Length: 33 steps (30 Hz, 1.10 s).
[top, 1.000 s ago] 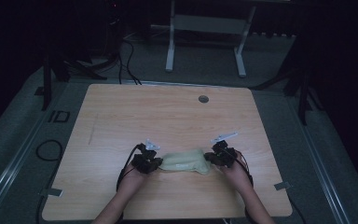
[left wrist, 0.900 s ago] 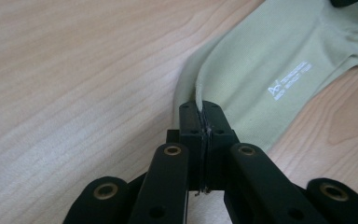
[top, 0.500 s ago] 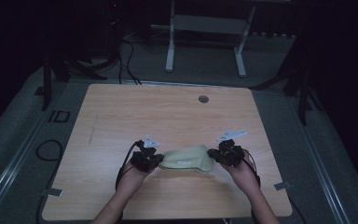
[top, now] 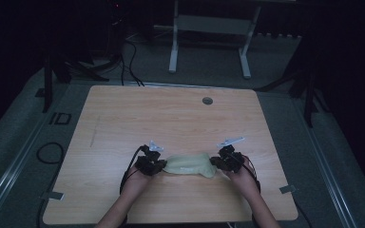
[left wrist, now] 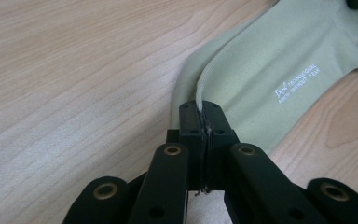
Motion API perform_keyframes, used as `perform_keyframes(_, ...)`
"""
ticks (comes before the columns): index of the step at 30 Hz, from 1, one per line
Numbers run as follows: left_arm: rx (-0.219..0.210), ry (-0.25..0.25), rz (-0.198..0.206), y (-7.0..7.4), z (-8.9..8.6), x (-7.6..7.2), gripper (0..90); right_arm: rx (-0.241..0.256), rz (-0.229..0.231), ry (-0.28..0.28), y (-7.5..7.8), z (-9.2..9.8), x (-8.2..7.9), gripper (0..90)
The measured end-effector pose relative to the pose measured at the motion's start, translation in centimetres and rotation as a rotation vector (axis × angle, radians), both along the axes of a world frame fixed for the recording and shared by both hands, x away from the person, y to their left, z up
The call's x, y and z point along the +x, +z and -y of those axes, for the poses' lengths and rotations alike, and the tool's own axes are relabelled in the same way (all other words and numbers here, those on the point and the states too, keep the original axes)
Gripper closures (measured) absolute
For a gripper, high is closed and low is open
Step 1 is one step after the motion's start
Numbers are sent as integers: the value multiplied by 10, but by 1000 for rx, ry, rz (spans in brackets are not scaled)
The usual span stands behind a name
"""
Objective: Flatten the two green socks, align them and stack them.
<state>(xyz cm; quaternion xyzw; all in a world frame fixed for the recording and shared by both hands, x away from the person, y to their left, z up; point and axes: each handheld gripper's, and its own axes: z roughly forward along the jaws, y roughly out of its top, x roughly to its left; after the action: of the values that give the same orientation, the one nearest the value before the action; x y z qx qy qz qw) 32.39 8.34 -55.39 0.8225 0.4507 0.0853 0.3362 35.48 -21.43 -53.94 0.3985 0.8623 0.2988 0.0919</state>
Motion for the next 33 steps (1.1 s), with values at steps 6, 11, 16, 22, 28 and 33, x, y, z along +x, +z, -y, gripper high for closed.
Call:
perform_keyframes(6,1,4,0,-2,-1,-1,883,16,-6,-3,-6,1,3,811)
perform_keyframes(11,-5,7,4,-3,-3,-3,882,1,13,-2,-5,-3,5,810)
perform_keyframes(16,-9,6,-2,-3,-3,-3,882,25,25,-14,1,-3,5,822)
perform_keyframes(22,-15,5,-3,-3,-4,-3,872,14,-9,-11,-6,-5,8,752)
perform_keyframes(28,-91,43,120,13,-15,-10,613,16,20,-22,5,0,6,590)
perform_keyframes(33,-97,5,178,25,-11,-17,780,32,74,-35,17,1,1,824)
